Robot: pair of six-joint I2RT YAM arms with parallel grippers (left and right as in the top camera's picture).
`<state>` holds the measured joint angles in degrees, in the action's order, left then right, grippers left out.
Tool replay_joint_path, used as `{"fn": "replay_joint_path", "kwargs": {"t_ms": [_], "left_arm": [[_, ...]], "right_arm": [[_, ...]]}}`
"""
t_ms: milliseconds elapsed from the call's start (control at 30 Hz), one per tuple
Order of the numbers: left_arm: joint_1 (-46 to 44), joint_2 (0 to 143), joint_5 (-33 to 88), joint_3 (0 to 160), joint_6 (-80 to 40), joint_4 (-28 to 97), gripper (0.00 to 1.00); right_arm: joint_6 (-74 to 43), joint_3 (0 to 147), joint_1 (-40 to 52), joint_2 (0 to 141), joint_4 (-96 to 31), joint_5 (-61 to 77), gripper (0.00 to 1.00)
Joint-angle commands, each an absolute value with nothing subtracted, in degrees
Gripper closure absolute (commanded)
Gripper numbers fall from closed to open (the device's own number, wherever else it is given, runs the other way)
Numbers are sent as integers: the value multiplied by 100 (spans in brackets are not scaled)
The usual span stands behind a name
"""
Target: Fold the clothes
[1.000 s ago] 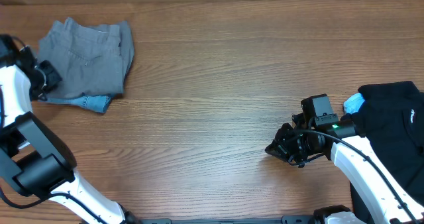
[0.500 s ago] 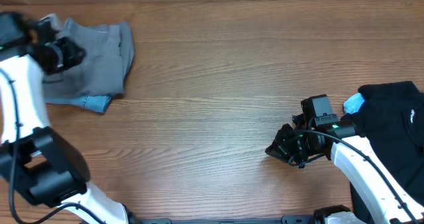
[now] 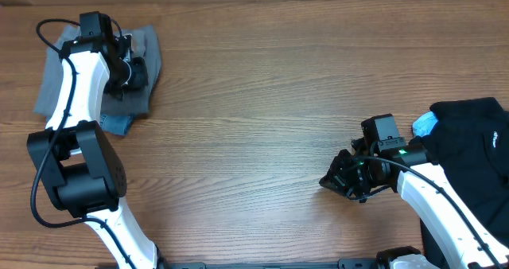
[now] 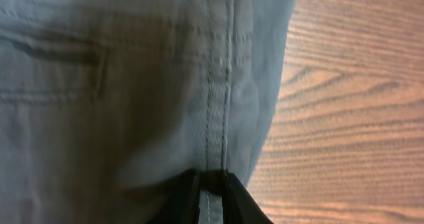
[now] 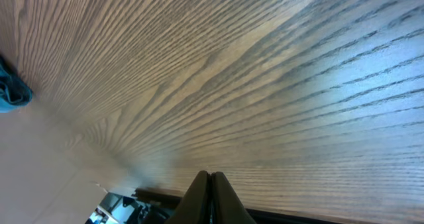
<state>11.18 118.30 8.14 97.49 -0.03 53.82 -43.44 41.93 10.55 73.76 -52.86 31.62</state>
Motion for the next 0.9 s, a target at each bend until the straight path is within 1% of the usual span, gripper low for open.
{"fn": "replay_joint_path", "kwargs": {"t_ms": [0, 33, 100, 167, 200, 233, 267, 367, 400, 433, 467, 500, 533, 667, 867], "left_arm": [[963, 11043, 1339, 10018, 14, 5745, 76], [919, 10715, 1481, 10145, 78, 5929, 71], [823, 10162, 1529, 10361, 180, 6160, 64], [615, 9295, 1527, 10600, 346, 6473, 54], [504, 8919, 1483, 10650, 375, 6606, 37], [353, 8447, 1398, 10656, 373, 6764, 0], [266, 8193, 1356, 10656, 373, 6877, 0], [62, 7487, 1291, 10656, 366, 7360, 0], [36, 7330, 1299, 10656, 353, 7522, 0], [23, 7083, 1293, 10656, 268, 7874, 0], [23, 6969, 1291, 10656, 261, 8095, 0], [23, 6897, 1291, 10656, 261, 8270, 0], [23, 6840, 1291, 10656, 263, 8477, 0], [23, 6836, 1291, 10654, 263, 8871, 0], [25, 7004, 1291, 10654, 263, 8864, 0]], "right_arm": [[-4143, 4318, 1085, 7290, -5153, 2746, 94], [-4053, 4401, 1079, 7275, -5153, 2646, 92], [-3787, 4672, 1033, 7218, -5157, 2615, 89], [-3249, 5247, 987, 7041, -5205, 2569, 83], [-3015, 5531, 987, 6914, -5240, 2528, 80], [-2679, 5916, 989, 6733, -5262, 2530, 76], [-2502, 6163, 989, 6613, -5284, 2530, 75], [-1865, 6973, 989, 6145, -5367, 2526, 65], [-1712, 7166, 989, 6001, -5382, 2528, 59], [-1485, 7489, 989, 5728, -5402, 2475, 41], [-1452, 7605, 989, 5596, -5413, 2379, 31], [-1455, 7686, 989, 5452, -5413, 2244, 14], [-1455, 7734, 989, 5282, -5413, 2097, 0], [-1455, 7738, 989, 4777, -5452, 1643, 0], [-1459, 7732, 989, 4700, -5725, 1653, 0]]}}
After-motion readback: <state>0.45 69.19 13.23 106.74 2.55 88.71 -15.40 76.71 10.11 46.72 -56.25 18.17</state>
